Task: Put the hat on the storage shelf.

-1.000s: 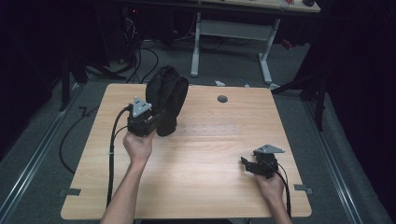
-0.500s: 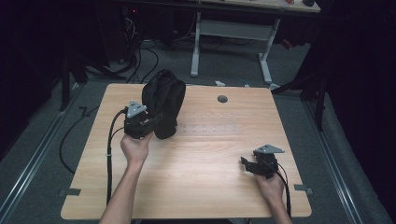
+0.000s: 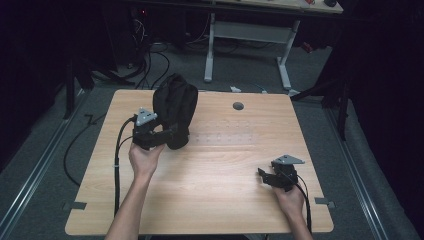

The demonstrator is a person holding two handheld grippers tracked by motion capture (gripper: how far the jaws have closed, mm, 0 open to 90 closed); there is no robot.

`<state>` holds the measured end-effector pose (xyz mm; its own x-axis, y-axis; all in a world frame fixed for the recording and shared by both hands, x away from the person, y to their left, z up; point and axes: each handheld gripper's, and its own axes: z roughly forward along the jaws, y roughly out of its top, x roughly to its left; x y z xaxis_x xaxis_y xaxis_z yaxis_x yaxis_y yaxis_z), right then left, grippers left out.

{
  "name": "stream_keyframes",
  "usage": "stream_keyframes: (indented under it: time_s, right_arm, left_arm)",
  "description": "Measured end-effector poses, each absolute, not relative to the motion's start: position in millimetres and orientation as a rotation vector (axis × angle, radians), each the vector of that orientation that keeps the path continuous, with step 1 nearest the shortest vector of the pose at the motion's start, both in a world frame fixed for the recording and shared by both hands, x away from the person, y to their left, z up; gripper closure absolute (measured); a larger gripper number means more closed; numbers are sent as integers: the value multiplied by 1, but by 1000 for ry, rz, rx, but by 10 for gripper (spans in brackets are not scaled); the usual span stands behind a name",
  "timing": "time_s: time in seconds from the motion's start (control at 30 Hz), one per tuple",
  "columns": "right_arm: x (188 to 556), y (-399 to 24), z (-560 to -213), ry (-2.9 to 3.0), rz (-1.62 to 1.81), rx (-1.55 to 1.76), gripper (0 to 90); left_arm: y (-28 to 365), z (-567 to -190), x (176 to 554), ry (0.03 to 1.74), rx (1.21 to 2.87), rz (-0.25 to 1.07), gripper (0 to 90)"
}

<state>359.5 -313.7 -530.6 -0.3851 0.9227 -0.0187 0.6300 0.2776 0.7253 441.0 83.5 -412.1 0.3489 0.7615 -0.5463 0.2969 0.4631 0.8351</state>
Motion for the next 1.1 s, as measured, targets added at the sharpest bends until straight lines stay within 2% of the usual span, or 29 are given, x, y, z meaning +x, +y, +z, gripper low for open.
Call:
stream_keyframes:
  time_s: [0.23, 0.4, 0.63, 1.1]
  right_arm:
    - [359, -314, -531, 2114, 893, 1397, 355]
    - [359, -314, -531, 2114, 892, 1395, 355]
    - [359, -314, -531, 2114, 893, 1396, 355]
    - [359, -314, -531, 2114, 892, 1396, 355]
  left_arm:
    - [86, -410, 437, 1218, 1106, 360, 254]
    - [89, -409, 432, 1207, 1125, 355, 251]
    - [95, -408, 427, 1218, 1116, 351, 197]
    - [108, -408, 413, 1220, 1121, 328, 187]
